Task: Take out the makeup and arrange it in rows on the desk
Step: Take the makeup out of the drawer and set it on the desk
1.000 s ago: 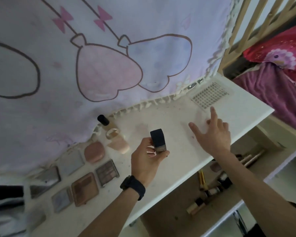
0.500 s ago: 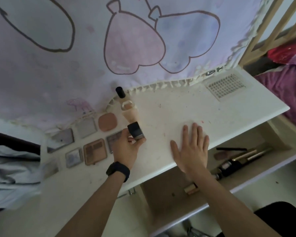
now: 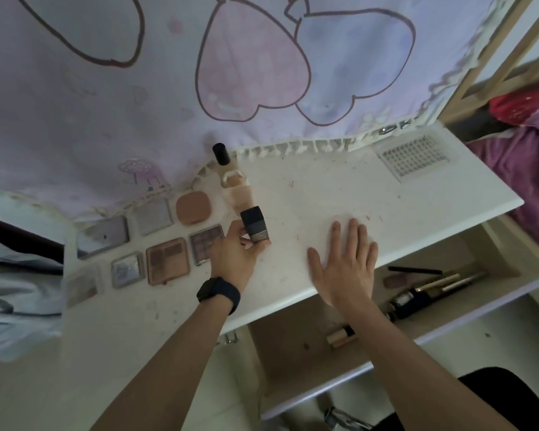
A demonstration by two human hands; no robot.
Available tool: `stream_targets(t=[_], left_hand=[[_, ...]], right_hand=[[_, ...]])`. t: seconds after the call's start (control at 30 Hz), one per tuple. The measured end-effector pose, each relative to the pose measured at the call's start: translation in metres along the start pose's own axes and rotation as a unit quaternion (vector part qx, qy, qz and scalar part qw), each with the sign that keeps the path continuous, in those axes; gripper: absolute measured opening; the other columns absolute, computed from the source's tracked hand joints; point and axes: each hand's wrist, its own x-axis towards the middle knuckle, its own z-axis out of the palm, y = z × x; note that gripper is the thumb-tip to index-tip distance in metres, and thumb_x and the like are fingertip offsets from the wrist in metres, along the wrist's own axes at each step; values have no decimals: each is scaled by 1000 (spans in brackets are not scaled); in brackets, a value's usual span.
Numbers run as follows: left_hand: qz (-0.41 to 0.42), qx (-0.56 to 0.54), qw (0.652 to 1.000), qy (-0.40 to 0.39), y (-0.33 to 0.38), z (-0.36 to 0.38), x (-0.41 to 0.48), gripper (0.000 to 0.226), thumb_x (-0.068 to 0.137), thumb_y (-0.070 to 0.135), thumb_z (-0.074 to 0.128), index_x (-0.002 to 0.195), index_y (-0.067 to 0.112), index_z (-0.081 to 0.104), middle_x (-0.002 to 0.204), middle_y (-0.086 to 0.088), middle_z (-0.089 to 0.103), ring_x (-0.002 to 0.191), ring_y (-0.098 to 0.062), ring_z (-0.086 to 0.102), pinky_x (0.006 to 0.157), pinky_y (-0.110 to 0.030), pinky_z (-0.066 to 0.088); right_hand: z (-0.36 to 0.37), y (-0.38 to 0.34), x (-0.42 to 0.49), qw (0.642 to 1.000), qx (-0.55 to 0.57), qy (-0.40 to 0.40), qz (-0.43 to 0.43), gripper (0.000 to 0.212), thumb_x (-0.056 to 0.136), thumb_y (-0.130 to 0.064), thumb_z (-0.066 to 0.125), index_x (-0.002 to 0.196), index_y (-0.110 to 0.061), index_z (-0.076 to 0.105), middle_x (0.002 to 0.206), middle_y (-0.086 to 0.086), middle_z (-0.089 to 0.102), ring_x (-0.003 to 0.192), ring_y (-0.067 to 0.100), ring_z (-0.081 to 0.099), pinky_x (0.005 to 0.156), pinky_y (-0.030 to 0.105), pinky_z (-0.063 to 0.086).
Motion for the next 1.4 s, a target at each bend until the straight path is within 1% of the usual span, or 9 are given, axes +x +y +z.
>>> stream_targets(t=[0.13, 0.3, 0.4, 0.5, 0.63, 0.77, 0.87, 1.2, 1.4], left_hand=[[12, 29, 999, -32, -3, 0, 4, 45, 78, 29, 83, 113, 19, 56, 79, 6, 66, 79, -15, 65, 72, -36, 55], [-11, -12, 1000, -27, -5, 0, -7, 66, 73, 21, 87, 126, 18, 49, 115, 4, 56, 94, -15, 62, 81, -38, 55], [-16, -27, 999, 18, -1, 3, -40, 52, 79, 14, 82, 121, 14, 51, 115, 2, 49, 87, -15, 62, 80, -37, 57], [36, -21, 999, -18, 1, 17, -77, 39, 85, 14, 76, 118, 20, 54, 110, 4, 55, 83, -5, 61, 74, -33, 58], [131, 31, 980, -144, 6, 48, -112, 28, 91, 18, 66, 117, 26, 60, 100, 12, 58, 83, -4, 60, 71, -31, 57], [139, 113, 944, -277, 15, 86, -124, 31, 97, 31, 56, 128, 31, 54, 116, 8, 56, 103, -13, 58, 82, -34, 54], [110, 156, 924, -331, 21, 118, -121, 38, 98, 35, 53, 135, 28, 49, 130, 0, 52, 114, -22, 56, 91, -37, 52], [-27, 175, 947, -268, 51, 219, -109, 46, 97, 49, 52, 120, 9, 51, 114, -14, 58, 98, -35, 61, 77, -40, 54], [-41, 247, 933, -258, 46, 238, -96, 37, 99, 33, 54, 122, 5, 55, 107, -14, 66, 94, -33, 67, 77, -43, 59]], right_hand=[[-1, -3, -1, 1000, 6, -3, -2, 81, 95, -69, 2, 157, -23, -21, 163, 8, -28, 149, 25, -29, 122, 50, -13], [-5, -2, 0, 1000, 16, -11, -1, 80, 95, -69, 3, 156, -23, -21, 162, 6, -31, 148, 24, -33, 121, 48, -18], [-5, -2, -1, 999, 32, -14, -5, 79, 96, -68, 4, 157, -23, -20, 162, 6, -32, 147, 24, -34, 121, 48, -17], [-11, 5, -3, 999, 37, -21, -32, 78, 98, -67, 7, 158, -23, -15, 164, 7, -28, 149, 25, -31, 122, 47, -15], [-21, 47, -24, 990, 73, 2, -116, 61, 104, -50, 30, 159, -23, 20, 168, 7, 5, 155, 23, -2, 125, 41, 2], [-11, 109, -70, 991, 63, 85, -79, 37, 95, -34, 51, 130, -25, 60, 149, 5, 50, 141, 27, 40, 115, 52, 34], [6, 148, -90, 999, -16, 27, 2, 43, 92, -48, 38, 114, -30, 70, 139, -3, 59, 143, 23, 37, 118, 53, 25], [42, 168, -104, 994, 61, 81, 31, 44, 97, -46, 36, 96, -26, 75, 127, -5, 62, 146, 19, 29, 122, 55, 16], [55, 176, -103, 987, 99, 124, 10, 39, 97, -42, 41, 94, -21, 74, 125, 0, 63, 145, 22, 33, 115, 52, 34]])
